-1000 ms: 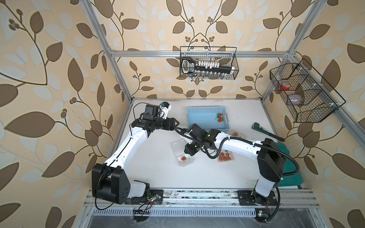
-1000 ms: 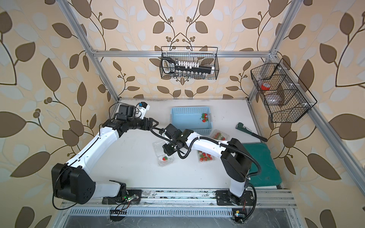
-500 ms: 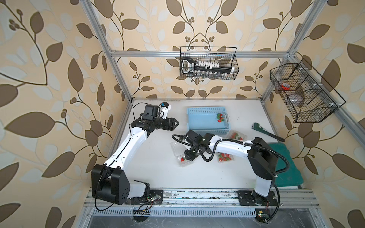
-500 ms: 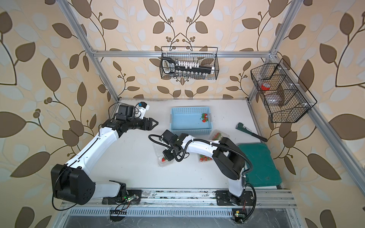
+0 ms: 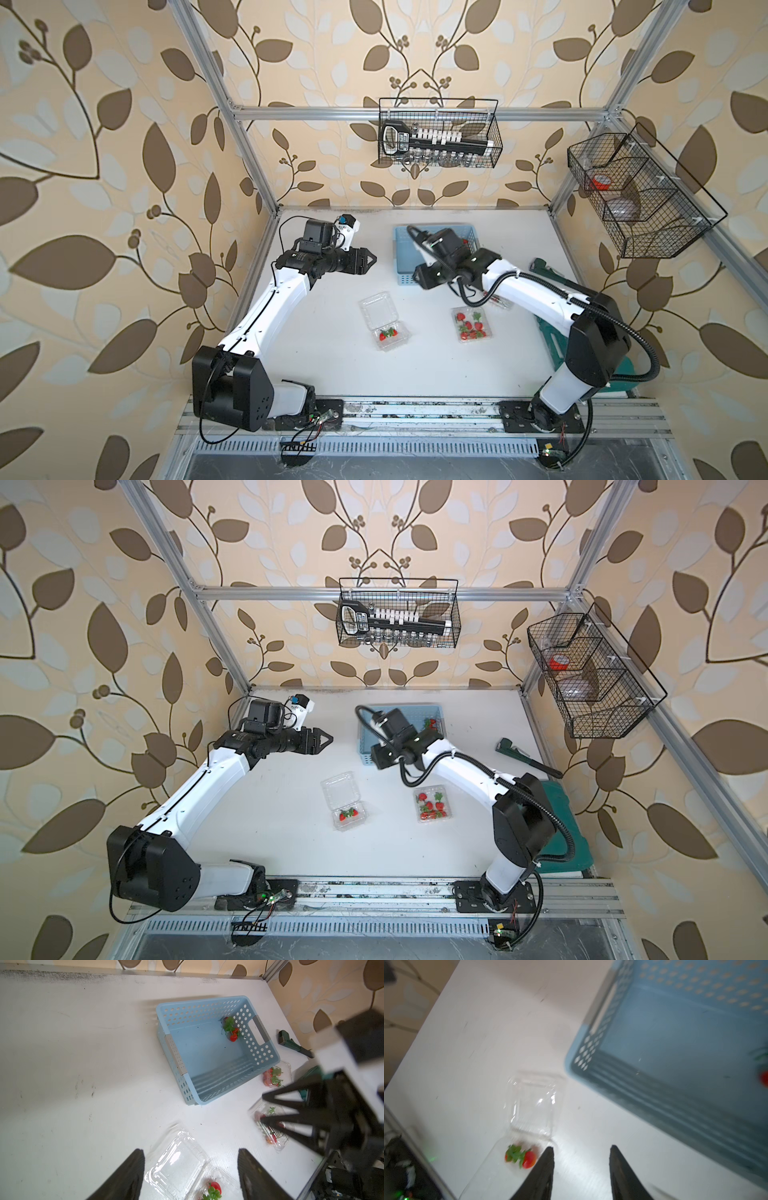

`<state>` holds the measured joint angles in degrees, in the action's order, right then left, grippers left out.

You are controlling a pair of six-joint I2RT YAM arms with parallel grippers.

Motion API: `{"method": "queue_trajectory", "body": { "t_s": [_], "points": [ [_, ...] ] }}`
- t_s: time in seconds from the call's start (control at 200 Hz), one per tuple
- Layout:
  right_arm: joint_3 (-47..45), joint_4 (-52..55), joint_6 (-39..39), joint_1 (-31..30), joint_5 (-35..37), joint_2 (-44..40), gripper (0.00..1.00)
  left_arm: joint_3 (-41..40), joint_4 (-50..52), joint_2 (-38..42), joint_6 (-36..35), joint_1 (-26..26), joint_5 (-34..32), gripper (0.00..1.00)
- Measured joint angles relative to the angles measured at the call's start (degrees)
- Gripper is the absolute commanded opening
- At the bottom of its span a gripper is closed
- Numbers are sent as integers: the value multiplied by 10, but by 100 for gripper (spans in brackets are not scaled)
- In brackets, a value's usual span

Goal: Pack strawberries into containers
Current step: Pick up the strawberry from the basket.

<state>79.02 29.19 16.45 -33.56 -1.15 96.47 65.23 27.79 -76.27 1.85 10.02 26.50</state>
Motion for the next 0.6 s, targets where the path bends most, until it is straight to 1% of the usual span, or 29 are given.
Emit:
{"method": "queue_trajectory", "body": {
  "t_s": [0.11, 0.21, 0.405, 0.525, 0.6],
  "points": [
    [36, 3, 0, 94, 31, 31, 45, 0, 0, 0, 0, 0, 0, 72],
    [83, 15, -7, 141, 53, 90, 47, 0, 0, 0, 0, 0, 0, 72],
    [219, 58, -43, 165, 83, 237, 46, 0, 0, 0, 0, 0, 0, 72],
    [287, 86, -62, 171, 99, 303, 46, 0, 0, 0, 0, 0, 0, 72],
    [314, 93, -73, 174, 107, 334, 45, 0, 0, 0, 0, 0, 0, 72]
  ]
}}
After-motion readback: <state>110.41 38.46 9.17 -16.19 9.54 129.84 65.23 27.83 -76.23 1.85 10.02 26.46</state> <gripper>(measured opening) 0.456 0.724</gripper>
